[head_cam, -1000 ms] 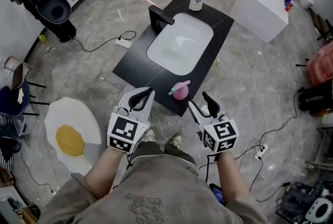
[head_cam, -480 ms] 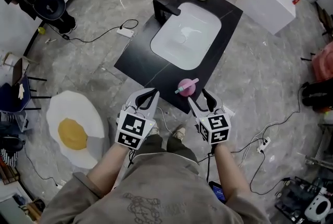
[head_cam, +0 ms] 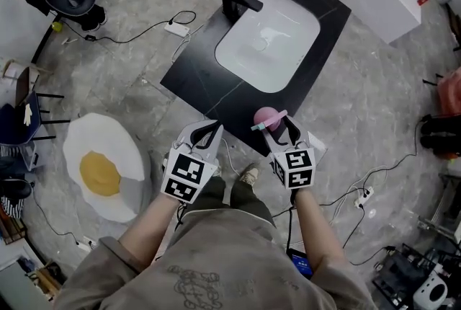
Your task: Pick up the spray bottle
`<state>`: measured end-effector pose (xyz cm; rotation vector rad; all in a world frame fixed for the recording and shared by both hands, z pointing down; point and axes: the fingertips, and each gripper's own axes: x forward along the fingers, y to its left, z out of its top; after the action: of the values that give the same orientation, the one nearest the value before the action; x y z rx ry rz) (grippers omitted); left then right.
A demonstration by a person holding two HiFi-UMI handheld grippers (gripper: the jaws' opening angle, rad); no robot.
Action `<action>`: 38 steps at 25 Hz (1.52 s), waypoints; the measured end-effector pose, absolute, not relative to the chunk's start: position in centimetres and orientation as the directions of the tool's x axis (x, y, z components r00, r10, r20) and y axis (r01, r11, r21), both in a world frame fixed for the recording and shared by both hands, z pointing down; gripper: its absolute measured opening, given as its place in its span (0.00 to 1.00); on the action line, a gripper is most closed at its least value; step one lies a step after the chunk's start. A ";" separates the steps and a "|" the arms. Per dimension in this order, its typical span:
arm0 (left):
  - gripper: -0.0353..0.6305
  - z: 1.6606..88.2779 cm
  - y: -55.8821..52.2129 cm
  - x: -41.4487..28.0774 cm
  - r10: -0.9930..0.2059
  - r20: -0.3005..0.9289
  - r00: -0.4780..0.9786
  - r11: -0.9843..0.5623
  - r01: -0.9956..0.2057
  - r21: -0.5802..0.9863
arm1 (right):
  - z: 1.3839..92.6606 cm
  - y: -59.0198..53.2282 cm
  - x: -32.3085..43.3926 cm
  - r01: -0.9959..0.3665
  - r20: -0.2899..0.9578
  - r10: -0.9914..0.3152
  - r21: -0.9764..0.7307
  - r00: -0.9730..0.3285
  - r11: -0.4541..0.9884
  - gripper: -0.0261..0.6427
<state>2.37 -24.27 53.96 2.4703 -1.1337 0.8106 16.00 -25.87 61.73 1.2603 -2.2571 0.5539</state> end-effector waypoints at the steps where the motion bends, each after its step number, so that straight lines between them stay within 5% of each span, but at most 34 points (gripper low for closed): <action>1: 0.06 54.2 -24.5 2.0 -0.591 0.612 0.525 -0.640 -0.767 0.040 | 61.9 -26.2 15.8 -0.863 0.591 -0.667 -0.104 -0.454 0.494 0.45; 12: 0.06 55.6 -25.2 -0.5 -0.580 0.640 0.504 -0.628 -0.777 0.042 | 63.1 -28.9 14.0 -0.862 0.534 -0.708 -0.083 -0.462 0.500 0.45; 21: 0.06 55.2 -25.3 -1.2 -0.587 0.631 0.508 -0.632 -0.774 0.035 | 61.6 -29.7 13.6 -0.872 0.523 -0.728 -0.064 -0.444 0.486 0.35; 38: 0.06 44.3 -28.8 -0.7 -0.710 0.437 0.552 -0.644 -0.760 -0.085 | 42.9 -29.0 14.0 -0.860 0.324 -0.813 0.000 -0.483 0.511 0.35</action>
<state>-0.69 -28.78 44.35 2.6658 -1.2674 0.6718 14.05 -29.00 42.85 1.4075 -2.4728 0.2351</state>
